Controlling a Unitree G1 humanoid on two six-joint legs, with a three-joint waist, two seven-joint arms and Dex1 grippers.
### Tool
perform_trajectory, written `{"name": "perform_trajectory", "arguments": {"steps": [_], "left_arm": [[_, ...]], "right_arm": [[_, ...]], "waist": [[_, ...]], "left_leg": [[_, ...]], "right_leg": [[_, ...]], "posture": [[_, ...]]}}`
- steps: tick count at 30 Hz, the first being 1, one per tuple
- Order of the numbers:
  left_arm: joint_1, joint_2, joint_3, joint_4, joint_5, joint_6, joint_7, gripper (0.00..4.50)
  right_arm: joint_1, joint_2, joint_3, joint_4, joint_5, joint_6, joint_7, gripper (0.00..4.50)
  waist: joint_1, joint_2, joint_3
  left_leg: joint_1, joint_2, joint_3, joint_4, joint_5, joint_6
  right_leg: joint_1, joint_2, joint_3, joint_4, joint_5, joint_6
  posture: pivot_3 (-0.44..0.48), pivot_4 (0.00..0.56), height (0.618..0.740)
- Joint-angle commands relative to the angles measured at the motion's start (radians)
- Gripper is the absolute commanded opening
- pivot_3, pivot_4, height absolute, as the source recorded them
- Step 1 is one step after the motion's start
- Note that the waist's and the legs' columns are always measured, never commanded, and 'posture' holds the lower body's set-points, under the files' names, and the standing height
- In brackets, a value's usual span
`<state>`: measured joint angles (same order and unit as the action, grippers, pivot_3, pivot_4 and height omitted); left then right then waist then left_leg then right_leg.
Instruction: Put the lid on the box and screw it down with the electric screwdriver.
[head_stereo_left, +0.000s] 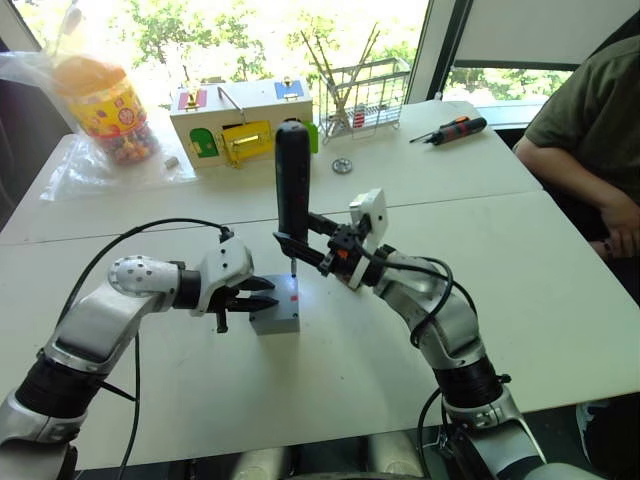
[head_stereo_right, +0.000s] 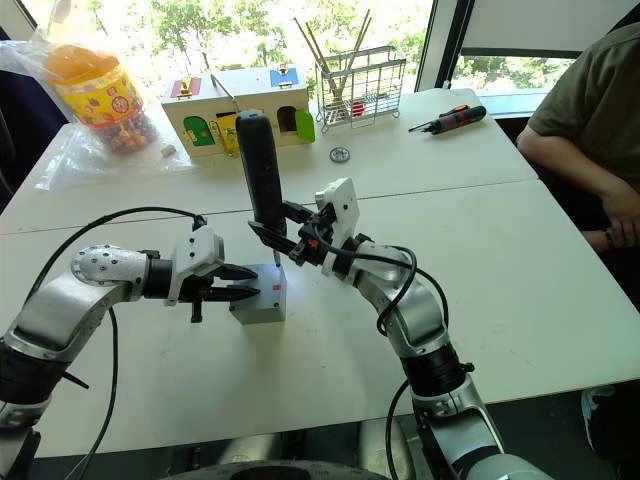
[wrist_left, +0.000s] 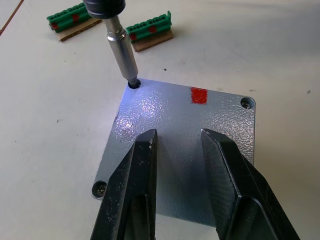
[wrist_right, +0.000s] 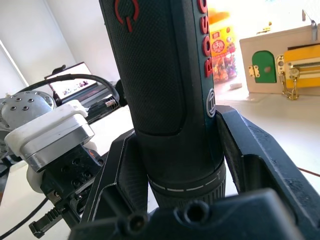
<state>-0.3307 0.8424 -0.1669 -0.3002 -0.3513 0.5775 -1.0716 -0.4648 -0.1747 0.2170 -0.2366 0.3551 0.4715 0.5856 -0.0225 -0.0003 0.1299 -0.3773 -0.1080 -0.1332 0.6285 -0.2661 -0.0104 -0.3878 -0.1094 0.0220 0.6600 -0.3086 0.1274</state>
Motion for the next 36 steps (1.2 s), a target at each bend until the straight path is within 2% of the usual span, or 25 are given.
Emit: {"name": "perform_trajectory", "arguments": {"steps": [1,4,5,9,12,14,16,19,24,28,36], "left_arm": [[0.001,0.0,-0.005,0.019,0.014,0.008,0.001,1.36],[-0.018,-0.035,0.018,0.02,-0.011,0.011,0.022,1.36],[-0.029,-0.054,0.034,0.007,-0.036,0.027,0.031,1.36],[-0.098,-0.139,0.124,-0.045,-0.161,0.12,0.09,1.36],[-0.126,-0.153,0.128,-0.057,-0.178,0.14,0.102,1.36],[-0.134,-0.165,0.119,-0.059,-0.171,0.127,0.115,1.36],[-0.143,-0.184,0.109,-0.075,-0.153,0.075,0.124,1.36],[-0.142,-0.156,0.076,-0.106,-0.143,0.049,0.07,1.36],[-0.149,-0.071,-0.029,-0.124,-0.075,-0.011,-0.038,1.36],[-0.137,-0.048,-0.074,-0.138,-0.071,0.006,-0.07,1.36],[-0.092,-0.078,-0.073,-0.144,-0.078,0.047,-0.013,1.36]], "right_arm": [[-0.112,-0.005,-0.125,-0.105,0.134,0.135,-0.04,1.74],[-0.264,0.022,-0.303,-0.099,0.35,0.288,-0.144,1.74],[-0.301,0.013,-0.336,-0.088,0.386,0.323,-0.159,1.74],[-0.417,-0.068,-0.421,-0.033,0.469,0.434,-0.18,1.74],[-0.492,-0.142,-0.472,0.052,0.483,0.519,-0.235,1.74],[-0.51,-0.233,-0.429,0.072,0.426,0.586,-0.253,1.74],[-0.546,-0.407,-0.387,0.15,0.411,0.727,-0.187,1.74],[-0.597,-0.593,-0.31,0.286,0.433,0.975,-0.09,1.74],[-0.574,-0.773,-0.119,0.363,0.418,1.093,0.077,1.74],[-0.557,-0.763,-0.034,0.481,0.398,1.142,0.121,1.74],[-0.564,-0.686,0.058,0.624,0.299,1.124,0.135,1.74]], "waist": [[0.008,0.001,0.003],[0.011,0.001,0.005],[0.011,0.001,0.006],[0.007,-0.002,0.008],[0.001,-0.001,0.009],[0.003,0.0,0.01],[0.008,0.001,0.012],[0.01,0.0,0.015],[0.001,0.002,0.021],[0.001,0.003,0.024],[0.013,0.002,0.026]], "left_leg": [[-0.001,0.0,0.0,0.0,0.0,0.0],[-0.012,0.0,0.0,0.003,0.001,-0.002],[-0.016,-0.001,-0.001,0.004,0.006,-0.009],[-0.016,0.0,-0.003,0.003,0.006,-0.009],[-0.017,0.0,-0.001,0.003,0.006,-0.009],[-0.017,0.0,0.0,0.003,0.006,-0.009],[-0.018,0.0,0.0,0.003,0.006,-0.009],[-0.031,-0.001,0.0,0.009,0.006,-0.009],[-0.033,0.0,0.003,0.012,0.005,-0.007],[-0.033,0.0,0.004,0.013,0.004,-0.006],[-0.035,-0.001,0.003,0.018,0.004,-0.005]], "right_leg": [[0.0,0.0,0.0,0.0,0.0,0.0],[-0.006,0.0,0.0,0.0,0.0,0.0],[-0.009,0.0,0.0,0.002,0.0,0.0],[-0.009,-0.002,-0.002,0.002,0.0,0.0],[-0.01,-0.003,-0.002,0.002,0.0,0.0],[-0.011,-0.003,-0.001,0.002,0.0,0.0],[-0.011,-0.003,-0.001,0.001,0.0,0.0],[-0.021,-0.003,-0.002,0.002,0.0,0.0],[-0.022,-0.004,-0.002,0.002,0.0,0.0],[-0.022,-0.003,-0.001,0.002,0.001,0.0],[-0.022,-0.004,-0.002,0.003,0.001,0.0]], "posture": [[0.0,0.15,0.74],[0.0,0.15,0.74],[0.0,0.15,0.74],[0.0,0.15,0.74],[0.0,0.15,0.74],[0.0,0.15,0.74],[0.0,0.15,0.74],[0.0,0.15,0.74],[0.0,0.15,0.74],[0.0,0.15,0.74],[0.0,0.15,0.74]]}}
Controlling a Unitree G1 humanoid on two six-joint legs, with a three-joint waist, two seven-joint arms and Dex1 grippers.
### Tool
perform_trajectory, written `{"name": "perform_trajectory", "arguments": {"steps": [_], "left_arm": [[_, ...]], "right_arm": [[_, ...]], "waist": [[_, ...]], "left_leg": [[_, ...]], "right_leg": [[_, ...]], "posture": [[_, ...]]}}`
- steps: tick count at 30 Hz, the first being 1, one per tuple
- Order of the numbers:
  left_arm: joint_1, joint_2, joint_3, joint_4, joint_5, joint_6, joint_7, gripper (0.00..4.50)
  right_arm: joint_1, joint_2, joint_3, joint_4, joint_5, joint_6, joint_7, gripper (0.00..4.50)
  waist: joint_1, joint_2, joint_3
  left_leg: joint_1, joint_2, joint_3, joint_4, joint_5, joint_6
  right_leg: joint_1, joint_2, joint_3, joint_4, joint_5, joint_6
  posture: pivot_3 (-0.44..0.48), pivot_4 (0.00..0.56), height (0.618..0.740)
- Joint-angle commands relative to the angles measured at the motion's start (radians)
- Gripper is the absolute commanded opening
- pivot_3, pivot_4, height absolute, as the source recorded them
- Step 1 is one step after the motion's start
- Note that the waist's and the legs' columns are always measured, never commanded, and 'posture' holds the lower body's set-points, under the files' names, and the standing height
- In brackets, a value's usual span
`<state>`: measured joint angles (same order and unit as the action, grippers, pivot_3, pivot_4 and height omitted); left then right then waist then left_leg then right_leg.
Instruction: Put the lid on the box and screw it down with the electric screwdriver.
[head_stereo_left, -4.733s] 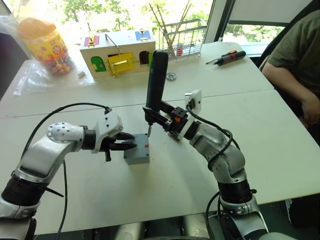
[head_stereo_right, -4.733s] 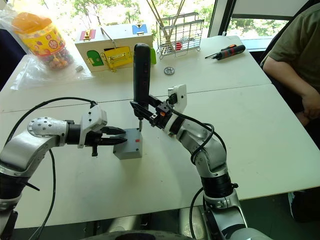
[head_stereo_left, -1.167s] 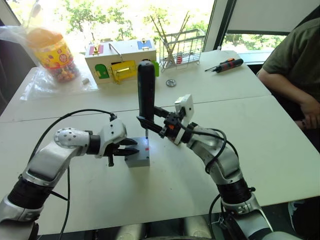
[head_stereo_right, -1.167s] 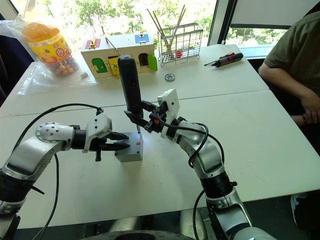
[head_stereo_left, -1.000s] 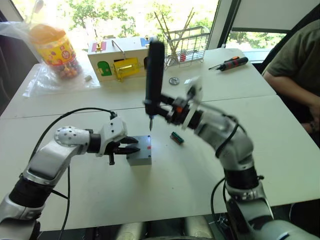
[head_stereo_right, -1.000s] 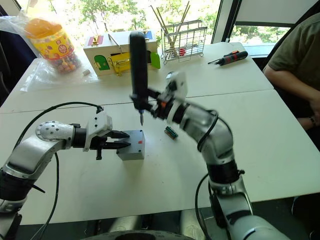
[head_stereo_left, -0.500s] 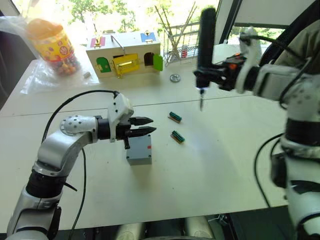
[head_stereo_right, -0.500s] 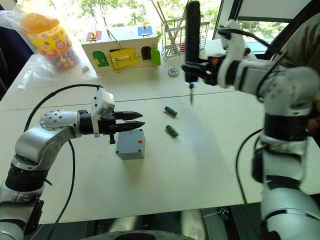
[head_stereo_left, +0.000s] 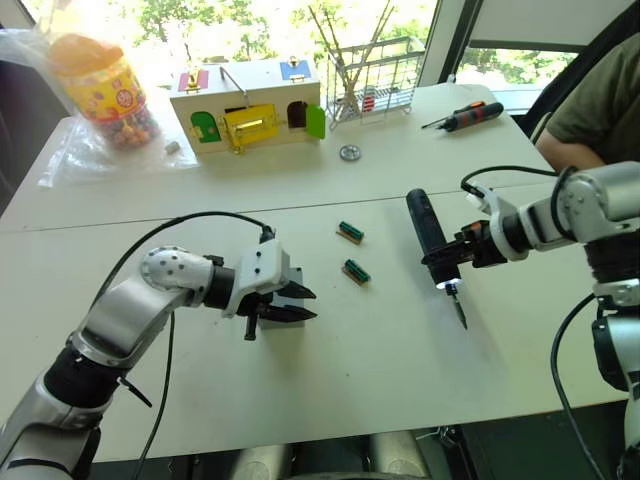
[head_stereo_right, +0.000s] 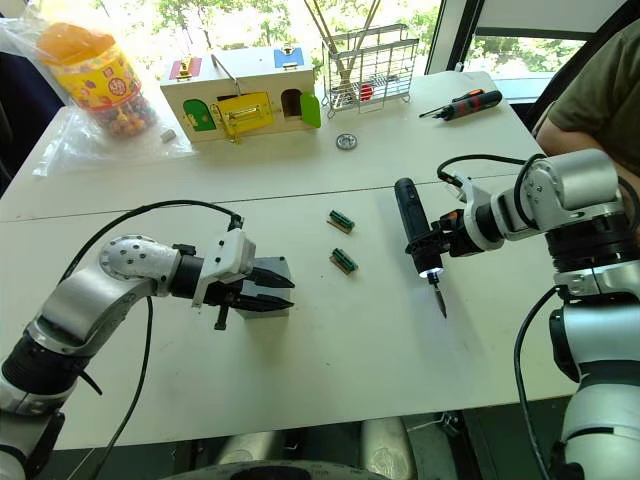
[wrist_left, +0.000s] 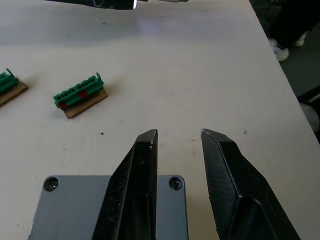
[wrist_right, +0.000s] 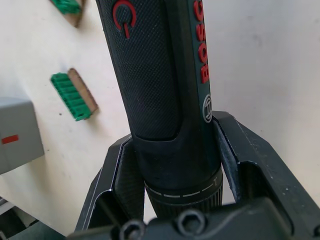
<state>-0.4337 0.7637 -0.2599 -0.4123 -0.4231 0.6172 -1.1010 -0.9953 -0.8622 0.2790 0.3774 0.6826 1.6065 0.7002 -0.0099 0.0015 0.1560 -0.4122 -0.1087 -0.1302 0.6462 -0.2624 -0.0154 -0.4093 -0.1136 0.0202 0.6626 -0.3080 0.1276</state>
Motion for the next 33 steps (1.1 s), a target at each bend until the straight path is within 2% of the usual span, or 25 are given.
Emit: {"name": "perform_trajectory", "arguments": {"steps": [1,9,11,15,16,21,26,28,30,33], "left_arm": [[0.016,0.001,0.02,-0.036,-0.007,0.009,0.018,1.36],[0.03,-0.008,0.028,-0.038,-0.012,0.008,0.036,1.36],[0.03,-0.008,0.032,-0.031,-0.012,0.005,0.038,1.36],[0.033,-0.026,0.074,-0.028,-0.051,0.038,0.062,1.36],[0.037,-0.033,0.102,-0.033,-0.084,0.06,0.066,1.36],[0.043,-0.051,0.245,-0.002,-0.192,0.134,0.116,1.36],[0.076,-0.052,0.481,0.063,-0.326,0.219,0.198,1.36],[0.143,-0.027,0.578,0.078,-0.37,0.266,0.214,1.36],[0.239,0.02,0.625,0.069,-0.366,0.282,0.198,1.36],[0.432,0.093,0.689,0.055,-0.34,0.282,0.162,1.36]], "right_arm": [[-0.034,0.007,0.005,0.016,-0.04,-0.017,0.022,1.74],[-0.014,0.051,0.031,0.033,-0.126,-0.056,0.017,1.74],[-0.01,0.054,0.035,0.038,-0.148,-0.073,0.018,2.78],[-0.007,0.052,0.034,0.028,-0.175,-0.111,0.027,4.26],[-0.008,0.051,0.027,0.021,-0.183,-0.126,0.025,4.48],[-0.007,0.041,-0.043,-0.044,-0.205,-0.24,0.038,4.48],[0.075,0.075,-0.28,-0.27,-0.163,-0.501,0.035,4.48],[0.203,0.065,-0.364,-0.44,-0.105,-0.576,0.101,4.48],[0.328,0.08,-0.453,-0.573,-0.029,-0.598,0.14,4.48],[0.567,0.106,-0.547,-0.767,0.111,-0.551,0.173,4.48]], "waist": [[-0.002,0.0,0.0],[-0.003,0.0,0.0],[-0.005,0.0,0.0],[-0.004,-0.001,-0.001],[-0.002,-0.001,-0.001],[-0.002,-0.001,-0.001],[-0.007,-0.001,0.0],[-0.006,-0.001,-0.001],[-0.006,-0.001,-0.001],[-0.003,-0.001,-0.001]], "left_leg": [[0.0,0.0,0.0,0.0,0.0,0.0],[0.0,0.0,0.0,0.001,0.0,0.0],[0.0,0.0,0.0,0.002,0.0,0.0],[0.002,0.0,0.0,0.002,0.0,0.0],[0.002,0.0,0.0,0.002,0.0,0.0],[0.002,-0.001,-0.001,0.002,0.0,0.0],[0.001,0.0,-0.001,0.001,0.0,0.0],[0.001,0.001,-0.001,0.0,0.0,0.0],[0.002,0.001,-0.003,0.0,-0.001,0.0],[0.002,0.0,-0.002,0.001,-0.001,0.0]], "right_leg": [[0.0,0.0,0.0,0.0,0.0,0.0],[0.0,0.0,0.0,0.0,0.0,0.0],[0.001,0.0,0.0,0.001,0.0,0.0],[0.003,0.0,0.0,0.001,0.0,0.0],[0.003,0.0,0.0,0.0,0.0,0.0],[0.003,0.0,-0.001,0.001,0.0,0.0],[0.0,0.001,-0.001,0.002,0.0,0.0],[0.0,0.001,-0.002,0.002,0.0,0.0],[0.001,0.001,-0.003,0.001,0.0,0.0],[0.002,0.0,-0.002,0.001,0.0,0.0]], "posture": [[0.0,0.15,0.74],[0.0,0.15,0.74],[0.0,0.15,0.74],[0.0,0.15,0.74],[0.0,0.15,0.74],[0.0,0.15,0.74],[0.0,0.15,0.74],[0.0,0.15,0.74],[0.0,0.15,0.74],[0.0,0.15,0.74]]}}
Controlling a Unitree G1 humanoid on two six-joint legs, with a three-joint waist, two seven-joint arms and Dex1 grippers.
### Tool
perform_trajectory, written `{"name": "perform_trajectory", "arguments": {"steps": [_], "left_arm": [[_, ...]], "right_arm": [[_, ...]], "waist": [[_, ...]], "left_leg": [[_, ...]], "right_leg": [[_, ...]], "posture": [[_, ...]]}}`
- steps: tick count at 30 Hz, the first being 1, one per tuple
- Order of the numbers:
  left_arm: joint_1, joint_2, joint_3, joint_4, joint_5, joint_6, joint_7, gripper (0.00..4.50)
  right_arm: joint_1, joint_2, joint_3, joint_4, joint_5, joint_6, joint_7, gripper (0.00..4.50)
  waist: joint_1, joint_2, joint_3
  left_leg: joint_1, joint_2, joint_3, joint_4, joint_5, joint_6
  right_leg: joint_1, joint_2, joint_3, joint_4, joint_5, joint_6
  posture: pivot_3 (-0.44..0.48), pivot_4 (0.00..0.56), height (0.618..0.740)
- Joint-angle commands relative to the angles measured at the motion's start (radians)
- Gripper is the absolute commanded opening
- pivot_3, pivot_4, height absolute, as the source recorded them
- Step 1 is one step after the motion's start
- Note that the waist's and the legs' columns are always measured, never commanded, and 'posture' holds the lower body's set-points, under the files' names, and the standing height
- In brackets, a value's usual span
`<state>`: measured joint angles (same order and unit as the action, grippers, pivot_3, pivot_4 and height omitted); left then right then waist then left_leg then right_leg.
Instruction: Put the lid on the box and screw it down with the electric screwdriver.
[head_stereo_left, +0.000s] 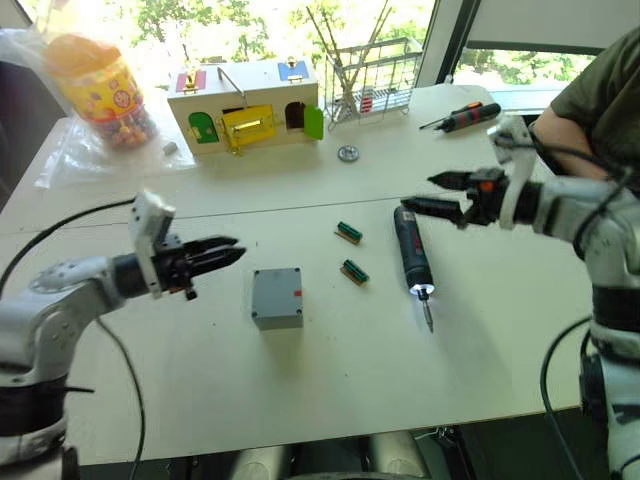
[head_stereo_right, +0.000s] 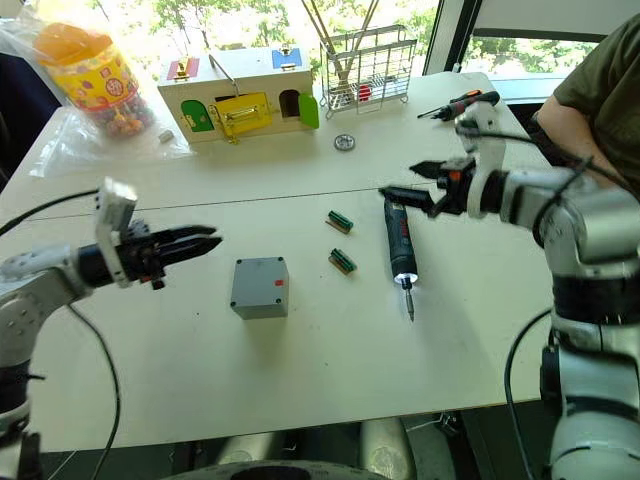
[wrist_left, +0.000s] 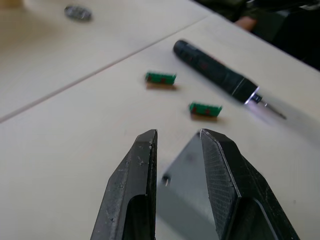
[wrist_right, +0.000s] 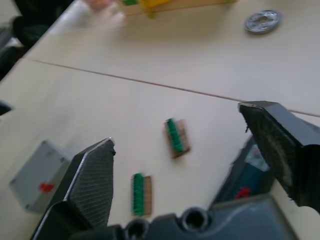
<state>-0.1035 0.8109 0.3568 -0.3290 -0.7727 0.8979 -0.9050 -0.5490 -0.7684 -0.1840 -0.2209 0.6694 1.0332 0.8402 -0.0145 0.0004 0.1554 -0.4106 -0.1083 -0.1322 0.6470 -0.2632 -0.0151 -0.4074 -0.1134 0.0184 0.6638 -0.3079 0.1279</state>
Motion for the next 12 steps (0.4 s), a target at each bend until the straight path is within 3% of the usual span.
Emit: {"name": "perform_trajectory", "arguments": {"steps": [1,6,12], "left_arm": [[0.158,0.05,0.105,-0.029,0.005,0.008,-0.029,1.36],[0.321,0.052,0.171,-0.07,-0.037,0.028,-0.033,1.36],[0.41,0.002,0.139,-0.118,-0.029,0.012,0.003,1.36]], "right_arm": [[0.228,0.001,-0.087,-0.23,0.149,0.013,0.074,4.48],[0.483,-0.017,-0.014,-0.342,0.182,-0.021,0.142,4.48],[0.539,0.041,0.073,-0.358,0.147,-0.085,0.092,4.48]], "waist": [[0.003,0.0,0.0],[0.023,0.0,0.0],[0.028,0.0,0.0]], "left_leg": [[0.0,0.0,0.0,0.0,0.0,0.0],[0.003,0.0,0.0,0.001,-0.004,0.007],[0.004,0.0,0.0,0.001,-0.004,0.007]], "right_leg": [[0.0,0.0,0.0,0.0,0.0,0.0],[0.004,-0.001,0.0,-0.001,0.0,-0.001],[0.006,-0.001,0.0,-0.002,0.001,-0.001]], "posture": [[0.0,0.15,0.74],[0.0,0.15,0.74],[0.0,0.15,0.74]]}}
